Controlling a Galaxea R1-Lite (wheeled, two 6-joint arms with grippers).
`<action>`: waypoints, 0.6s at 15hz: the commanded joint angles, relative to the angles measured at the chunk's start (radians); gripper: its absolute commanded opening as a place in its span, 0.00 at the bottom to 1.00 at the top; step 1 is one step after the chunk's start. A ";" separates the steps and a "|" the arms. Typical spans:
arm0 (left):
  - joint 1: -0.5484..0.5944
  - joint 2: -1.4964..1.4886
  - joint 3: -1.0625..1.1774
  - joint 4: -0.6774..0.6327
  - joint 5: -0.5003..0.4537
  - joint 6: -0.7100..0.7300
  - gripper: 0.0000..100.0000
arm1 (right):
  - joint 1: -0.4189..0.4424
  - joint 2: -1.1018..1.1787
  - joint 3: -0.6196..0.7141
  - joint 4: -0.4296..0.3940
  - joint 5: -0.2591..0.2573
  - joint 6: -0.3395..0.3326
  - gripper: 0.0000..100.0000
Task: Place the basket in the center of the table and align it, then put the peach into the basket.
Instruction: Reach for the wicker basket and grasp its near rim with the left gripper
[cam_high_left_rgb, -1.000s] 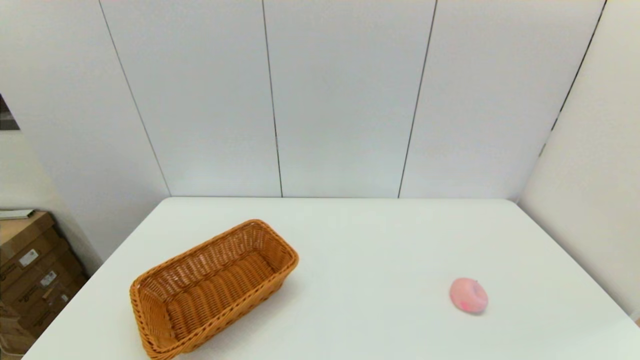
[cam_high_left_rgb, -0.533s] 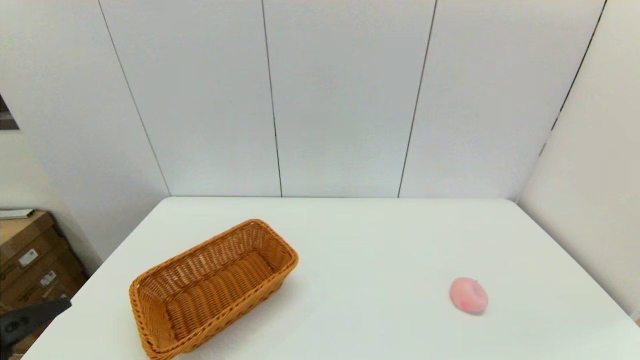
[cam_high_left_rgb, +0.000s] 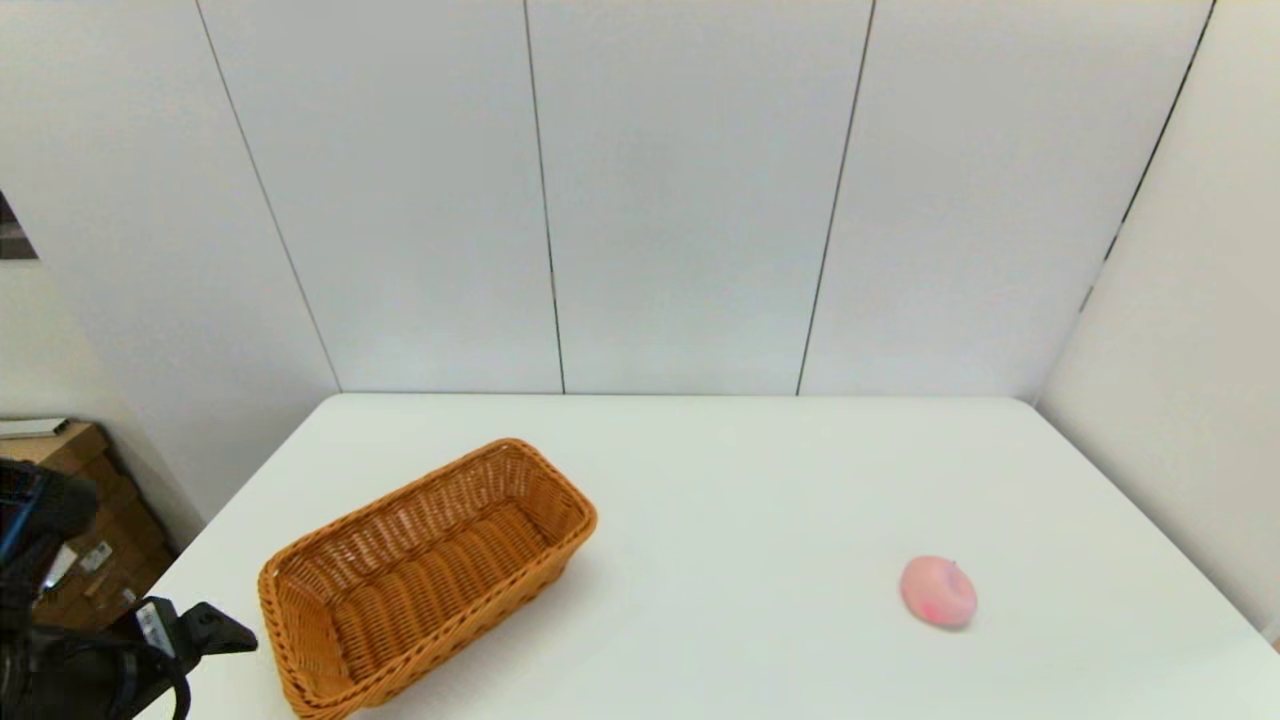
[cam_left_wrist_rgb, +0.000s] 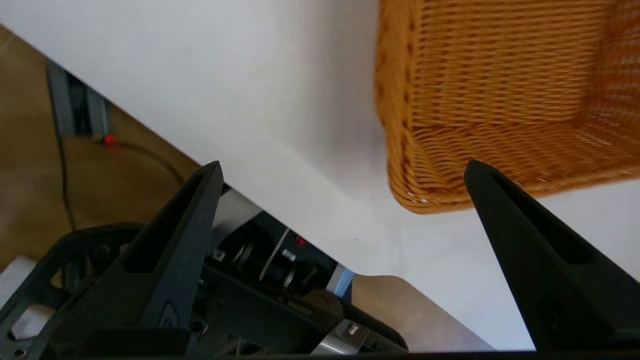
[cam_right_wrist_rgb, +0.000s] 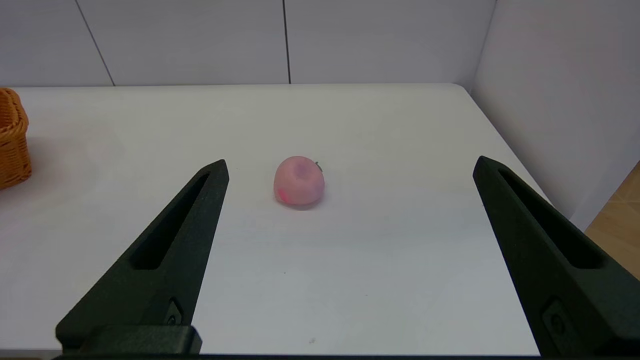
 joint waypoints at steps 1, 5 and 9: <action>0.000 0.230 -0.008 -0.095 -0.042 -0.045 1.00 | 0.000 -0.001 0.001 0.000 0.000 0.000 1.00; 0.000 0.353 -0.015 -0.211 -0.064 -0.053 1.00 | 0.000 -0.001 0.001 0.000 0.000 0.000 1.00; 0.000 0.484 -0.021 -0.356 -0.088 -0.053 1.00 | 0.000 -0.001 0.001 0.000 0.000 0.000 1.00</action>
